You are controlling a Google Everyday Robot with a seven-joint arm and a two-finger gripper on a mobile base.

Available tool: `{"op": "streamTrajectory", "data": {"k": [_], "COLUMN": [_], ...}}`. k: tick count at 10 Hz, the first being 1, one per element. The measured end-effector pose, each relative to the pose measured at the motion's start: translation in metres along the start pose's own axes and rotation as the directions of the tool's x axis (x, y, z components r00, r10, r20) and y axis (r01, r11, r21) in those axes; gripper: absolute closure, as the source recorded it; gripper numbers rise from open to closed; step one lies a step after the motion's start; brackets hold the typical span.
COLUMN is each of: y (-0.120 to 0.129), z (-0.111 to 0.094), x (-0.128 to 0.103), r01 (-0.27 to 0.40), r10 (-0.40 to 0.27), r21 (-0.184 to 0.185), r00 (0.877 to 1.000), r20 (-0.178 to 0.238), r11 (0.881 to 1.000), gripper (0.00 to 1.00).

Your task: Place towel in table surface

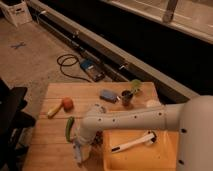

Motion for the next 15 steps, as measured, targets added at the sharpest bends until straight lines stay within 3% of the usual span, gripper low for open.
{"op": "streamTrajectory", "data": {"k": [5,8,13,15], "y": [0.001,-0.002,-0.023,-0.033], "z": [-0.001,-0.018,-0.107,-0.154], "x": [-0.002,-0.007,-0.03,-0.03], "r01": [0.004,0.007,0.03,0.054], "r10": [-0.003,-0.001,0.004,0.002], "r21": [0.049,0.096,0.219,0.3], "r00": [0.999,0.998,0.988,0.983], "r20": [-0.034,-0.057,-0.154,-0.186], "r11": [0.999,0.995,0.975,0.952], "gripper": [0.74,0.98,1.0,1.0]}}
